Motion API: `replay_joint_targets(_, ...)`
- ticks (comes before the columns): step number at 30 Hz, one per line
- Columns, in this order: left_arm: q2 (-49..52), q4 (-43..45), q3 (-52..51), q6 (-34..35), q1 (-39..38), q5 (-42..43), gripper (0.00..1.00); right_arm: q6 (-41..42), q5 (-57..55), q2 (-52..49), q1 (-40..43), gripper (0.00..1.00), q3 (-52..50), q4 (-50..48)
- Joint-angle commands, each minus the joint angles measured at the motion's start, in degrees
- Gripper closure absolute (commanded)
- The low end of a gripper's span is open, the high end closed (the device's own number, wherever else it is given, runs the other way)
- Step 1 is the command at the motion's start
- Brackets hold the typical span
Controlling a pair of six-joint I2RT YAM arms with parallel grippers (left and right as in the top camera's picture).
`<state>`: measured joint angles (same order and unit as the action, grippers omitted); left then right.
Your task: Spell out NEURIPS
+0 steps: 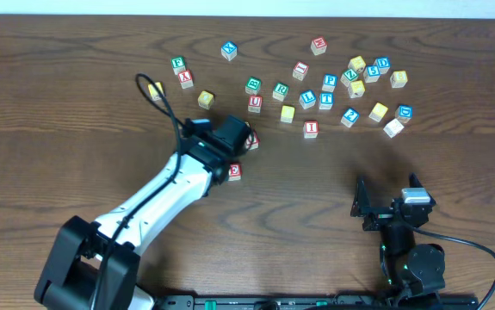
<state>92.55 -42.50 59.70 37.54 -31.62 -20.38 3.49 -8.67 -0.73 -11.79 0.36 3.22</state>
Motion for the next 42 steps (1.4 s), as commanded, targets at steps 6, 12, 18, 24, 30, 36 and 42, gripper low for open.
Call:
replay_joint_targets(6,-0.70,-1.16,0.39,0.63,1.81,-2.12,0.92,0.74,-0.37,0.09,0.39,0.01,-0.04,0.24)
replay_joint_targets(12,1.90,-0.66,0.37,-0.04,1.81,-2.19,0.92,0.74,-0.37,0.09,0.39,0.01,-0.04,0.24)
replay_joint_targets(18,4.59,-0.48,0.35,0.02,1.81,-1.70,0.92,0.72,-0.37,0.09,0.39,0.01,-0.04,0.24)
replay_joint_targets(24,6.03,0.39,0.35,0.04,1.81,-1.01,0.92,0.74,-0.37,0.09,0.39,0.01,-0.04,0.24)
replay_joint_targets(30,6.25,1.07,-0.07,0.00,1.81,0.39,0.92,0.72,-0.37,0.09,0.39,0.01,-0.04,0.24)
replay_joint_targets(36,6.25,1.55,-0.35,-0.02,1.81,1.51,0.92,0.74,-0.37,0.09,0.39,0.01,-0.04,0.24)
replay_joint_targets(42,6.25,1.66,-0.35,-0.02,1.75,1.97,0.92,0.72,-0.37,0.09,0.39,0.01,-0.04,0.24)
